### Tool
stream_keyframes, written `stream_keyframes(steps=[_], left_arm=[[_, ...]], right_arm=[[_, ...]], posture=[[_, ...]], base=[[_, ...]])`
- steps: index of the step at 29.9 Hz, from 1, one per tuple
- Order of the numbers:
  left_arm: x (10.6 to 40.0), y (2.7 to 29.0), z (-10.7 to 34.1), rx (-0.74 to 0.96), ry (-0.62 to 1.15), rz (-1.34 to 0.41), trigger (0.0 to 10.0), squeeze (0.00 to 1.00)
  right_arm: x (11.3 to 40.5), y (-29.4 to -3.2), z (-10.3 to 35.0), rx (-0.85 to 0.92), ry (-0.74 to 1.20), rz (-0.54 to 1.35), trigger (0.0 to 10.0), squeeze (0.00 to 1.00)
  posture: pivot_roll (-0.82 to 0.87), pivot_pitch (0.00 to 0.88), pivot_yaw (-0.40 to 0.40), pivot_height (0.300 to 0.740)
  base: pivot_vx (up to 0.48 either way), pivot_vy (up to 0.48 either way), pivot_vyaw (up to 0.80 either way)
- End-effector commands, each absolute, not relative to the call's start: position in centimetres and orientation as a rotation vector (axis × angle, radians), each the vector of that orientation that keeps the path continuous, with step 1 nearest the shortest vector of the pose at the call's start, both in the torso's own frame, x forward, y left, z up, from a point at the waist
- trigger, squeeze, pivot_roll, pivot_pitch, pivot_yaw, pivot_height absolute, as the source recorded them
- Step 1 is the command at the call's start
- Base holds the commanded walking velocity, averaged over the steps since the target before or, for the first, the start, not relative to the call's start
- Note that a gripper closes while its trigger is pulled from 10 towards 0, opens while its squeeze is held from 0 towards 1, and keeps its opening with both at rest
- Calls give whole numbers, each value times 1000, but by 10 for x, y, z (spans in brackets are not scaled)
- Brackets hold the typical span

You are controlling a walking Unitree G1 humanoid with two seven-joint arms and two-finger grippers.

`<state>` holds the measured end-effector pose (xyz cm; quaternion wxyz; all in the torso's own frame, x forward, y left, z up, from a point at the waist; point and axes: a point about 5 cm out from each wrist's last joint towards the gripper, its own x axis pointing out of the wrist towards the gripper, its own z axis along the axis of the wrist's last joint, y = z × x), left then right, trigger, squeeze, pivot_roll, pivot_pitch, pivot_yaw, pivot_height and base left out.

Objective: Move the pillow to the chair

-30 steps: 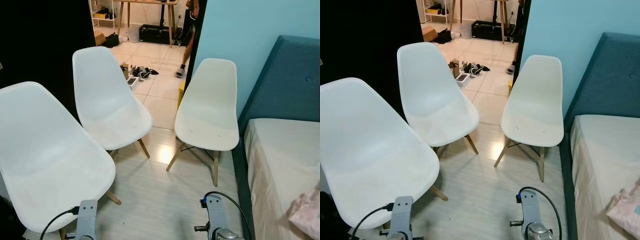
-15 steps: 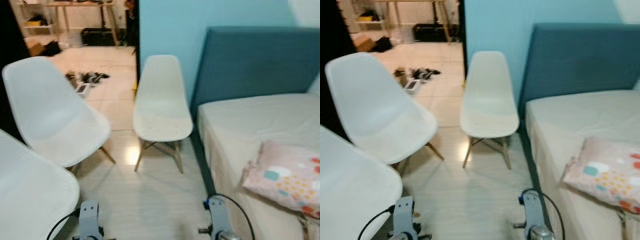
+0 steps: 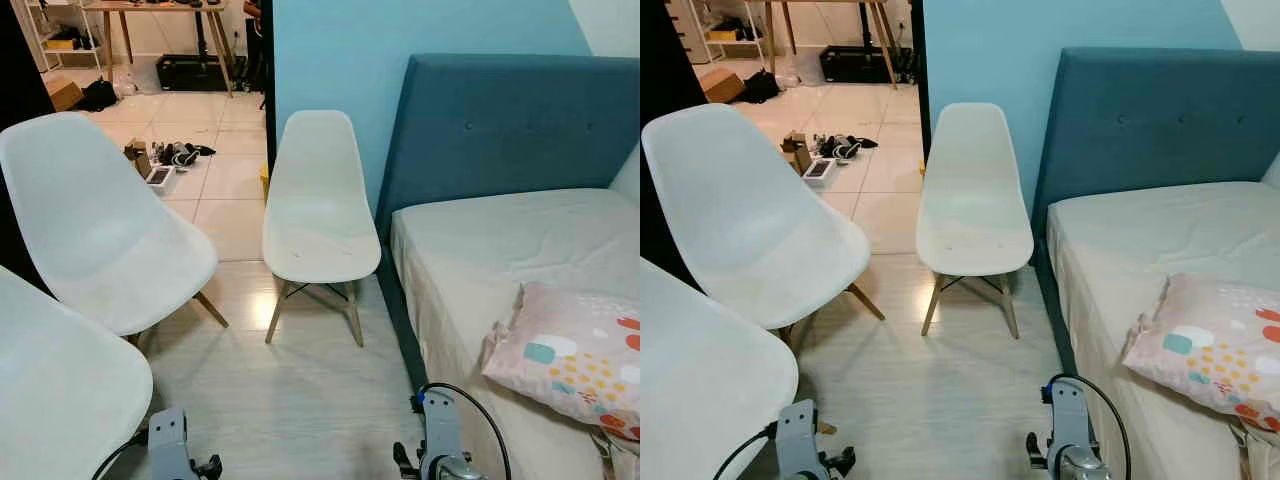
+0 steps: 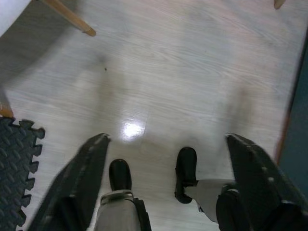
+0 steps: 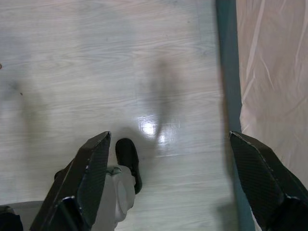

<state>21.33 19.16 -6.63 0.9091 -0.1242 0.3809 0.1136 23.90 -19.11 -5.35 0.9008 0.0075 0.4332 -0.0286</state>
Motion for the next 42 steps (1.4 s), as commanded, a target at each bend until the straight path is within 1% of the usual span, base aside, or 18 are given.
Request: stream_keyframes(steps=[1, 9, 11, 12, 25, 29, 32, 37, 42], left_arm=[[206, 195, -70, -269, 804, 249, 10000, 1000], [203, 195, -72, -283, 806, 256, 10000, 1000], [203, 196, -71, -262, 805, 260, 10000, 1000], [204, 195, -70, -259, 795, 255, 10000, 0], [204, 195, -71, -258, 785, 248, 10000, 0], [202, 195, -72, -270, 792, 262, 10000, 0], [200, 196, -72, -266, 801, 271, 10000, 0], [199, 196, -73, -263, 804, 271, 10000, 0], [194, 196, -76, -263, 820, 278, 10000, 0]], right_arm=[[236, -190, -55, 32, 895, -61, 10000, 1000], [233, -189, -57, 38, 905, -71, 10000, 1000], [232, -190, -58, 43, 913, -80, 10000, 1000], [232, -191, -58, 59, 918, -93, 10000, 0], [245, -199, -48, 142, 843, -170, 10000, 0], [249, -210, -43, 215, 812, -260, 10000, 0], [250, -220, -40, 238, 792, -306, 10000, 0], [251, -224, -39, 257, 781, -327, 10000, 0], [253, -237, -33, 321, 732, -386, 10000, 0]], posture=[[-42, 55, -24, 740], [-41, 43, -24, 740], [-41, 43, -24, 740], [-41, 43, -24, 740], [-48, 51, -23, 740], [-52, 57, -22, 740], [-58, 62, -21, 740], [-62, 65, -21, 740], [-64, 70, -23, 740]], base=[[0, 0, 0], [0, 0, 0], [0, 0, -756], [0, 0, -756], [0, 0, -744], [0, 0, -728], [0, 0, -729], [0, 0, -728], [0, 0, -731]])
